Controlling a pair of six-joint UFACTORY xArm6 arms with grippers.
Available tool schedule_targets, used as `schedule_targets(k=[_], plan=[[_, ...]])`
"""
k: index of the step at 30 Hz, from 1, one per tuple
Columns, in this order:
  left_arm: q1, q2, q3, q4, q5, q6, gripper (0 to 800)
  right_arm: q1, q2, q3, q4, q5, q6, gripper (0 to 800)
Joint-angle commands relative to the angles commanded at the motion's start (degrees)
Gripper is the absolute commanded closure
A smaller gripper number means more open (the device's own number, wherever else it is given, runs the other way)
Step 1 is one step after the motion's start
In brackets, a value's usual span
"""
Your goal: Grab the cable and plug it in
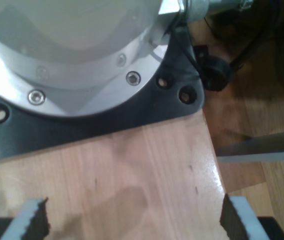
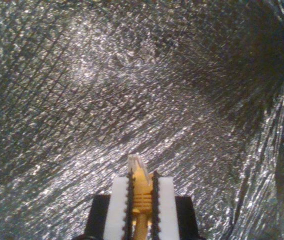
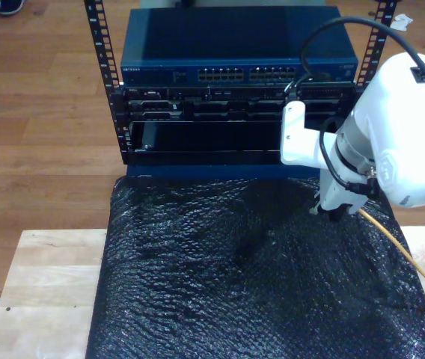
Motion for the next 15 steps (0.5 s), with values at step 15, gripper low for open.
schedule_targets(k=[15], plan=[[0.0, 0.0, 0.0, 0.0, 0.0, 0.0, 0, 0.7, -1.9, 13.2, -6.5, -30.2, 0.1, 800]])
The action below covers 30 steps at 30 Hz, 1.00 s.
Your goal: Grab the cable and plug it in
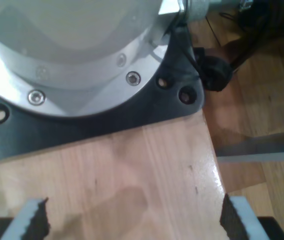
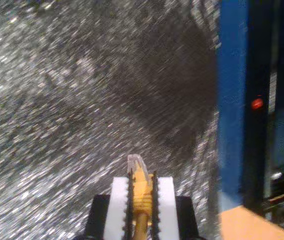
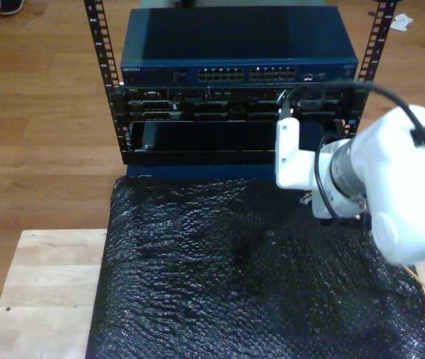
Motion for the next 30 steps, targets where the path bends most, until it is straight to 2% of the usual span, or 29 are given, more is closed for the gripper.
schedule_targets(k=[5, 14, 22, 26, 30], plan=[[0.0, 0.0, 0.0, 0.0, 0.0, 0.0, 0, 0.0, -0.6, 0.0, -2.5, -3.3, 0.2, 799], [-0.1, 0.0, 0.0, 0.0, 0.0, 0.0, 0, 0.1, 0.0, 1.2, -2.7, -15.7, 0.2, 800], [0.0, 0.0, -0.1, 0.0, 0.0, 0.0, 0, 0.0, 4.1, 2.6, -2.7, -28.3, -0.1, 799], [0.0, 0.0, 0.0, 0.0, 0.0, 0.0, 0, -0.1, 4.2, 2.9, -1.7, -31.7, 0.1, 799], [0.0, 0.0, 0.0, 0.0, 0.0, 0.0, 0, -0.2, 4.4, 3.9, 3.7, -36.8, 0.0, 800]])
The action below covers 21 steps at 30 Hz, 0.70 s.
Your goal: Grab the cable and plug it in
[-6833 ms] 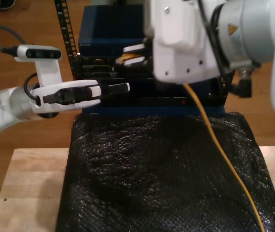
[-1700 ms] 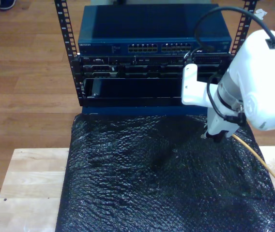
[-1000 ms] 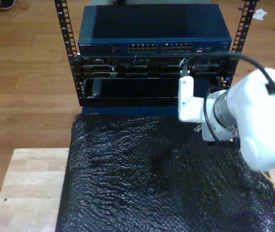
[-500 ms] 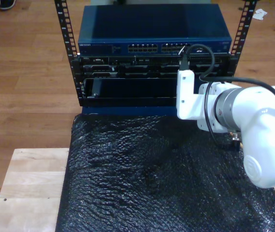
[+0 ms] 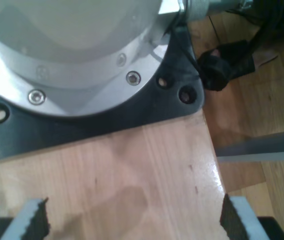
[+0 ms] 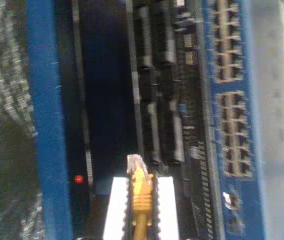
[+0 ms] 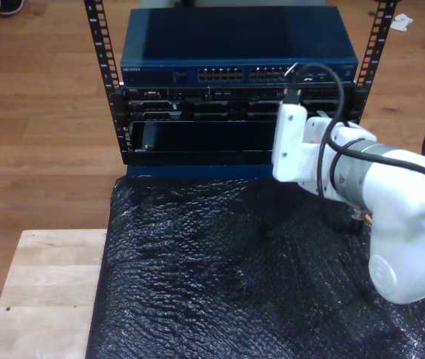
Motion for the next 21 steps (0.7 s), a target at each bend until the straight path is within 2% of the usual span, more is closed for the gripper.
schedule_targets(k=[6, 12, 17, 21], plan=[[0.0, 0.0, -0.1, 0.0, 0.0, 0.0, 0, -0.2, 2.8, -1.1, 1.4, -4.9, -1.2, 800], [0.0, 0.0, -0.1, 0.0, 0.0, 0.0, 0, -0.6, 5.5, -2.5, 1.4, -5.9, -7.1, 800], [0.0, 0.0, 0.0, 0.0, 0.0, 0.0, 0, -0.7, 8.4, -2.5, 1.5, -11.6, -12.3, 800], [0.0, 0.0, -0.1, 0.0, 0.0, 0.0, 0, -0.6, 11.5, -2.5, 1.6, -16.7, -12.9, 800]])
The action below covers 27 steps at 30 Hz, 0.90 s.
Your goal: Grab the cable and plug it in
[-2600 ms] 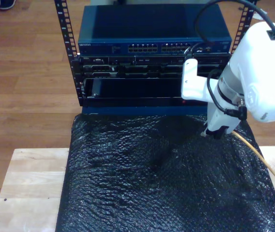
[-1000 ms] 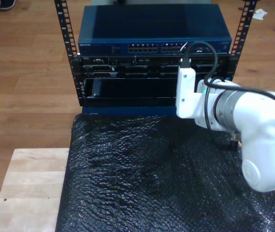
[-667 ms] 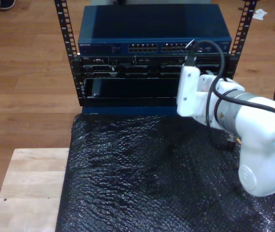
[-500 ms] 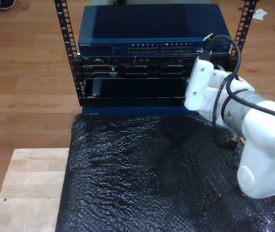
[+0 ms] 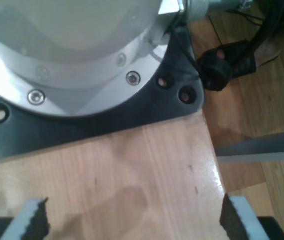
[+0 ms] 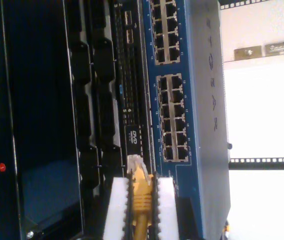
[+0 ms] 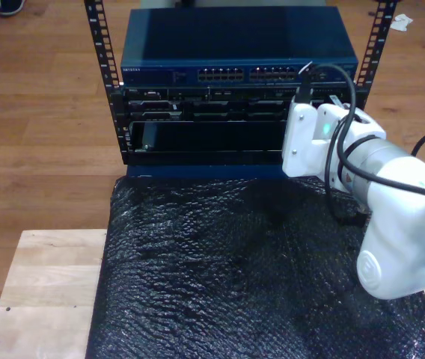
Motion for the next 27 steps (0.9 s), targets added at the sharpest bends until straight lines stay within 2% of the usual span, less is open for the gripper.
schedule_targets(k=[7, 14, 19, 27], plan=[[0.0, 0.0, 0.0, 0.0, 0.0, 0.0, 0, -0.1, 8.5, -3.2, 0.0, -8.4, -2.0, 800], [0.0, 0.1, 0.1, 0.0, 0.0, 0.0, 0, 0.1, 12.3, -5.5, 0.1, -13.4, -4.7, 800], [0.0, 0.0, 0.1, 0.0, 0.0, 0.0, 0, 0.6, 18.5, -12.1, 0.2, -15.3, -5.8, 800], [0.0, 0.0, 0.0, 0.0, 0.0, 0.0, 0, 0.6, 18.9, -12.4, 0.0, -15.3, -5.9, 800]])
